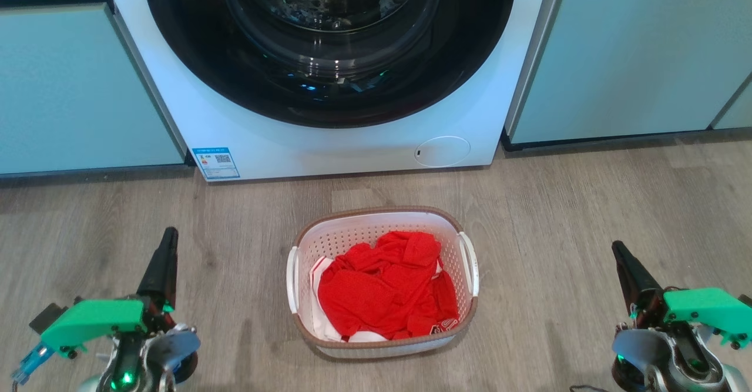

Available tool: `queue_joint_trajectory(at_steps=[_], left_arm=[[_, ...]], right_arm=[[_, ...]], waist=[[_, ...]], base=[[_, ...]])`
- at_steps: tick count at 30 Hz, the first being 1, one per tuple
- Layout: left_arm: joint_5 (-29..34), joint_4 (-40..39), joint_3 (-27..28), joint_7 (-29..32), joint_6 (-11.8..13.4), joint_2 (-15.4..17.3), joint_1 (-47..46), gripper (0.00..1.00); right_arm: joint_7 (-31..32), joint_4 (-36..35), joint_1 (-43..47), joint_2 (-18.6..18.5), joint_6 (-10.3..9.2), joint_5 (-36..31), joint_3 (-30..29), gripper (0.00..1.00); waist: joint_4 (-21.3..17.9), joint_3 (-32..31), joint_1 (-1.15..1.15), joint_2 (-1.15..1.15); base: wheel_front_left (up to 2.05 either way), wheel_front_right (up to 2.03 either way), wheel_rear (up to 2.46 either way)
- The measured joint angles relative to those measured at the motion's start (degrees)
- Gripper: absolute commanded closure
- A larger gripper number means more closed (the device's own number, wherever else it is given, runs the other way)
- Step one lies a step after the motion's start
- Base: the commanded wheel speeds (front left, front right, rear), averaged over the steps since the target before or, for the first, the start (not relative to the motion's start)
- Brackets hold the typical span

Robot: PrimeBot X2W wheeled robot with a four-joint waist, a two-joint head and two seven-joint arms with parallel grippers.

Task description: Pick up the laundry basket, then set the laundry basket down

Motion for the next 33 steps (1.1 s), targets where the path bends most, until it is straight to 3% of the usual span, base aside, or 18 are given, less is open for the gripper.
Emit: queue_joint_trajectory(at_steps=[33], left_arm=[[0.0,0.0,0.0,0.0,0.0,0.0,0.0,1.00]], right_arm=[[0.0,0.0,0.0,0.0,0.00,0.0,0.0,1.00]], waist=[[0.0,0.0,0.00,0.00]], base=[[0.00,0.00,0.00]])
